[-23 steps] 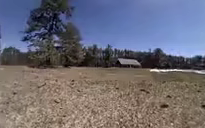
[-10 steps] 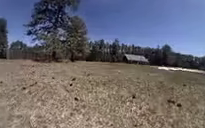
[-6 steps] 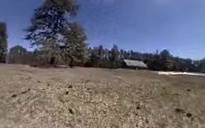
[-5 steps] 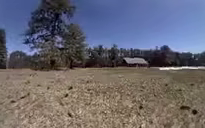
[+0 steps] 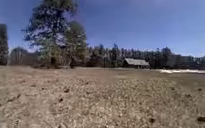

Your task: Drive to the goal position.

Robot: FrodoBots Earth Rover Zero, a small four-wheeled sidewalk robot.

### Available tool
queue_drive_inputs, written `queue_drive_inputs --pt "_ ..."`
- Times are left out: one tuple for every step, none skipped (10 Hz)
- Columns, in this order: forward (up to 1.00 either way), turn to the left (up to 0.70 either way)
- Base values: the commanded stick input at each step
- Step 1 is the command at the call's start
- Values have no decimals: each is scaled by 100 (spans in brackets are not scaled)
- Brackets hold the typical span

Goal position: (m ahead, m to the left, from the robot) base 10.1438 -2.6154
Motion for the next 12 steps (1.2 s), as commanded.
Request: queue_drive_inputs --pt "70 0" --pt "70 0" --pt "70 0" --pt "70 0" --pt "70 0" --pt "70 0" --pt "70 0" --pt "70 0" --pt "70 0" --pt "70 0" --pt "70 0" --pt "70 0"
